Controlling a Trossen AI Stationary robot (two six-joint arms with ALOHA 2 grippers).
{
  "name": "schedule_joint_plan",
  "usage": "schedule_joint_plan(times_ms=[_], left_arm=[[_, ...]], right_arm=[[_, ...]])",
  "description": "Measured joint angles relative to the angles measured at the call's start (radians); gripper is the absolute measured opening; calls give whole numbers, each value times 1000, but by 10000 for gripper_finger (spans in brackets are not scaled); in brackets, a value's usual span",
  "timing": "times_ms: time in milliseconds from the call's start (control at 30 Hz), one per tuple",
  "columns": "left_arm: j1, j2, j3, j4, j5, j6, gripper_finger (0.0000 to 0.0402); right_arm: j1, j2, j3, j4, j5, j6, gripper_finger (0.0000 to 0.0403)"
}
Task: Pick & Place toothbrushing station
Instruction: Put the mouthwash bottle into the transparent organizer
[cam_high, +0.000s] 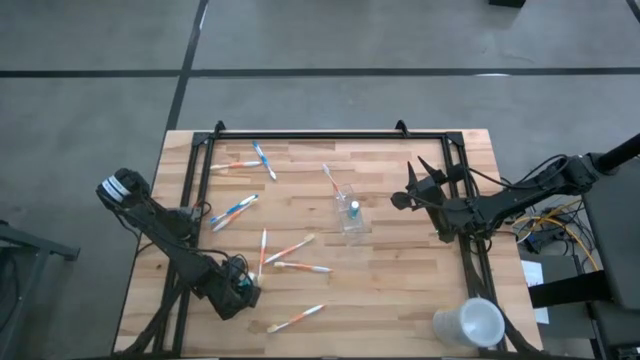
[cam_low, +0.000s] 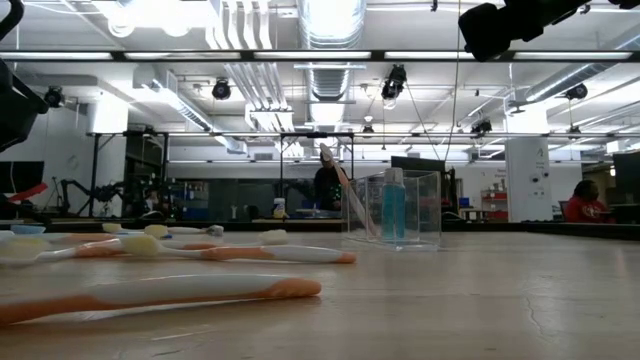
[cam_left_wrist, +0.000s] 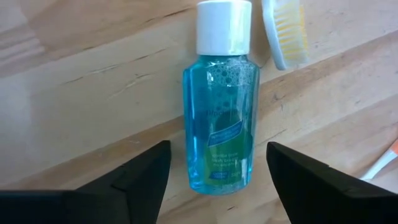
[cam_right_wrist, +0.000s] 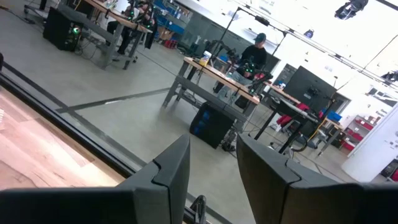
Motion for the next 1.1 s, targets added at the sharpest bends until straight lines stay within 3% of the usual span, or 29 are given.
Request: schedule_joint_plan(times_ms=[200, 600, 1100], left_arm=[[0, 0, 0, -5, 2, -17, 234], [1, 0, 0, 23, -10, -14, 113], [0, -37, 3, 11, -1, -17, 97]], right_arm=[[0, 0, 0, 0, 0, 0, 125], [0, 0, 0, 0, 0, 0, 125], [0, 0, 0, 0, 0, 0, 125]])
